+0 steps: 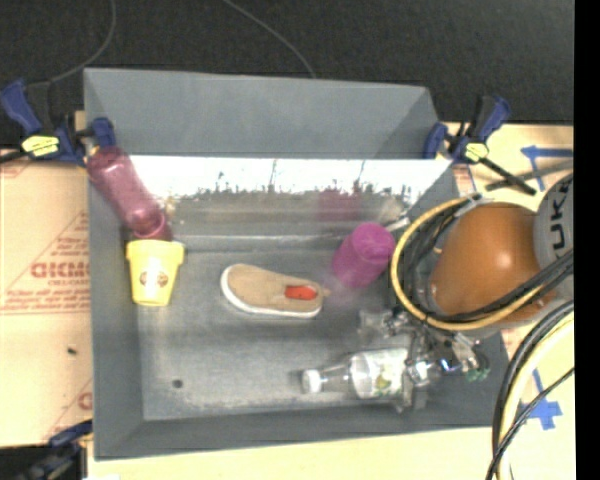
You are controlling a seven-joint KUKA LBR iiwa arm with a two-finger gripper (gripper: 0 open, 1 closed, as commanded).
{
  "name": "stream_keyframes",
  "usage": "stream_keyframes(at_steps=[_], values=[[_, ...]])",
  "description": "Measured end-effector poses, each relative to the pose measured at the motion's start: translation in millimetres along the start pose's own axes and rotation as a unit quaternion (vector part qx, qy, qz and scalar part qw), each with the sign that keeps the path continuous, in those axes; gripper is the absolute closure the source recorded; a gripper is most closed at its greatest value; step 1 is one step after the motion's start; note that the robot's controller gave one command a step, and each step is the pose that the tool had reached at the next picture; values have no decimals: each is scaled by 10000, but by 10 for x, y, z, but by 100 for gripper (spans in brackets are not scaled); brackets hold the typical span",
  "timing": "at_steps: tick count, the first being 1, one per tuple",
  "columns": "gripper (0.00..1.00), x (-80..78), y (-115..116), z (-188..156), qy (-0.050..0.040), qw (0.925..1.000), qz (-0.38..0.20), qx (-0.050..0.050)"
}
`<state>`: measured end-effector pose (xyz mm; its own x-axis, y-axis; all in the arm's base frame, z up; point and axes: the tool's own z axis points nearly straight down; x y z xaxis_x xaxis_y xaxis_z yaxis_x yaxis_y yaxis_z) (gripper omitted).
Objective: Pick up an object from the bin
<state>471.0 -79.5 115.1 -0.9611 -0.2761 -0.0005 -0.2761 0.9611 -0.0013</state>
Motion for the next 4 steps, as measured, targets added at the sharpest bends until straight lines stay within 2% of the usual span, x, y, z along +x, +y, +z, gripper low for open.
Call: stream_keyframes(at_steps=[1,2,4], values=[[0,-101,45,430,-97,9936,-1127,51],[100,-20,-36,444,-44,9997,226,-10],[100,-21,-36,441,-45,9997,222,-9]])
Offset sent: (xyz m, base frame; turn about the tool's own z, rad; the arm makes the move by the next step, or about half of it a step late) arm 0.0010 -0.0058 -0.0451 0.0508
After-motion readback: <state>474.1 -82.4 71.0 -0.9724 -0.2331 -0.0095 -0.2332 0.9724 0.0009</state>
